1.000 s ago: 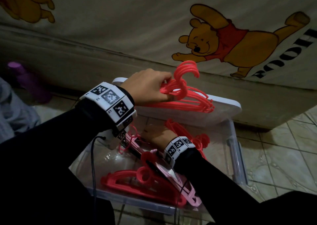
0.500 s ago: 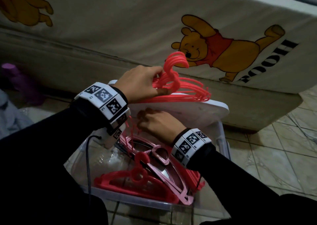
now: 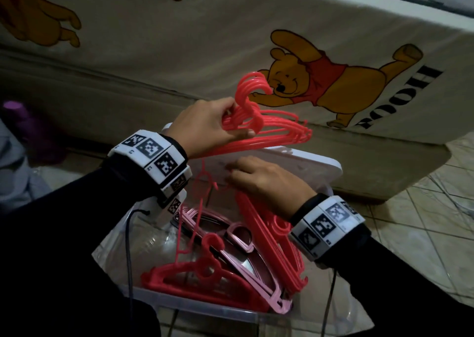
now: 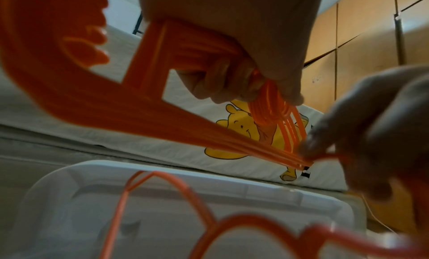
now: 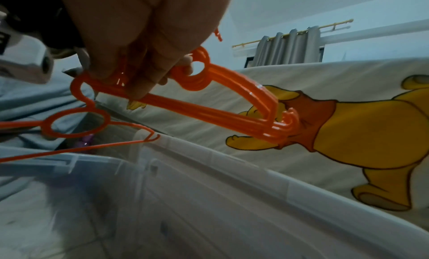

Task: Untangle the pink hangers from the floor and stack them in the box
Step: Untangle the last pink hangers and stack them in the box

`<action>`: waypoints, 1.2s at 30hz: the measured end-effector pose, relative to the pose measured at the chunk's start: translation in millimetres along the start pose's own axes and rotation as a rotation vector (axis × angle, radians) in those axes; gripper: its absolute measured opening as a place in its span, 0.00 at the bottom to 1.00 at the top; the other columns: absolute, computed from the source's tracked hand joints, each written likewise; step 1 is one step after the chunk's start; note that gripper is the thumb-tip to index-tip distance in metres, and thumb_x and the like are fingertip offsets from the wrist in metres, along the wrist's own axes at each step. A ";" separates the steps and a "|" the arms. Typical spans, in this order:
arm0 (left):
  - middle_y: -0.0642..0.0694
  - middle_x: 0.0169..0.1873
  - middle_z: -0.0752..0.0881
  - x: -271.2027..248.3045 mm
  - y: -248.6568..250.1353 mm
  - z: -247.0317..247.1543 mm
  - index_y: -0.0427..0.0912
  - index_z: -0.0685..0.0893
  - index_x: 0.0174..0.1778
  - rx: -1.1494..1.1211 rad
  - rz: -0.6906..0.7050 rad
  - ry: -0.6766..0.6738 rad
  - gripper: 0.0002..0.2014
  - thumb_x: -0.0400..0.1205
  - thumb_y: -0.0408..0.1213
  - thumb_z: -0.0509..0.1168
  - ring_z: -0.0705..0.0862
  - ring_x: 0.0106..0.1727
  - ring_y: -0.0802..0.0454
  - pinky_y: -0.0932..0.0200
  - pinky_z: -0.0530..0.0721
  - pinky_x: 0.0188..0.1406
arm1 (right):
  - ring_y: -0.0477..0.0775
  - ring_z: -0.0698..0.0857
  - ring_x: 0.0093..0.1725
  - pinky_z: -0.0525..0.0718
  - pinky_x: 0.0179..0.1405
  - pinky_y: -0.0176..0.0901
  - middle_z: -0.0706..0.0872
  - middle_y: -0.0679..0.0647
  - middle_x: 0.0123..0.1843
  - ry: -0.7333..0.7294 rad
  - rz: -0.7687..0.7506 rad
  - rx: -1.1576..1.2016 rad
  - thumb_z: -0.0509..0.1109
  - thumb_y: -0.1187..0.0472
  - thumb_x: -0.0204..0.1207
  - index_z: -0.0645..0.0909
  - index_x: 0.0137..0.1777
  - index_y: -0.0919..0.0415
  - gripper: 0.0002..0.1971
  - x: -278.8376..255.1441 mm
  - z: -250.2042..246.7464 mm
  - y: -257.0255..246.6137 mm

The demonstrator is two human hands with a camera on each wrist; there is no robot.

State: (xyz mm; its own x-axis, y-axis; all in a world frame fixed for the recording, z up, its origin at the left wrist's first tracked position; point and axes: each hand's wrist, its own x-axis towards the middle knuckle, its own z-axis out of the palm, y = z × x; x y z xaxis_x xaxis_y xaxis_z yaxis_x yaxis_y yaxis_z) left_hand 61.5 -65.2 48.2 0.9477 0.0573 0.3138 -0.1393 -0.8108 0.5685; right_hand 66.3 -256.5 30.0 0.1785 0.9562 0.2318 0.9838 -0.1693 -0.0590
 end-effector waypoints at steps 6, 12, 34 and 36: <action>0.59 0.35 0.85 -0.8 -2.7 -2.1 0.55 0.82 0.47 -0.074 -0.046 0.035 0.30 0.66 0.77 0.59 0.84 0.39 0.60 0.52 0.83 0.42 | 0.64 0.86 0.47 0.86 0.41 0.51 0.86 0.66 0.50 0.129 -0.038 -0.018 0.74 0.73 0.70 0.84 0.50 0.73 0.09 -0.7 -10.1 -8.1; 0.57 0.37 0.86 -3.0 -1.4 -3.3 0.54 0.83 0.48 -0.085 -0.048 0.007 0.27 0.67 0.72 0.63 0.84 0.40 0.57 0.47 0.84 0.46 | 0.58 0.82 0.40 0.80 0.33 0.45 0.82 0.61 0.41 -0.009 0.033 -0.036 0.73 0.75 0.69 0.82 0.48 0.70 0.08 -10.8 -4.7 -16.8; 0.51 0.45 0.87 -11.2 6.2 8.7 0.49 0.81 0.56 -0.034 -0.028 -0.219 0.41 0.59 0.77 0.59 0.85 0.46 0.52 0.46 0.83 0.52 | 0.57 0.82 0.46 0.74 0.45 0.41 0.85 0.59 0.47 0.126 0.520 0.165 0.67 0.67 0.78 0.83 0.49 0.67 0.04 -46.2 -22.2 16.7; 0.52 0.43 0.87 -12.3 8.4 10.1 0.49 0.82 0.56 -0.065 -0.027 -0.236 0.39 0.61 0.77 0.59 0.86 0.45 0.53 0.46 0.83 0.51 | 0.49 0.78 0.42 0.68 0.41 0.32 0.84 0.57 0.44 0.216 0.490 0.142 0.68 0.69 0.78 0.83 0.48 0.68 0.04 -43.8 -32.7 18.2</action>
State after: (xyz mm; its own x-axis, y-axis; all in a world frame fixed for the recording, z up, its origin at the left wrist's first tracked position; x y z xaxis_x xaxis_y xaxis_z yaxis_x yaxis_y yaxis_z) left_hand 51.5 -78.7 41.4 0.9911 -0.0655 0.1159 -0.1240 -0.7712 0.6244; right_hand 76.9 -309.3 50.6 0.6288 0.7007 0.3372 0.7756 -0.5337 -0.3371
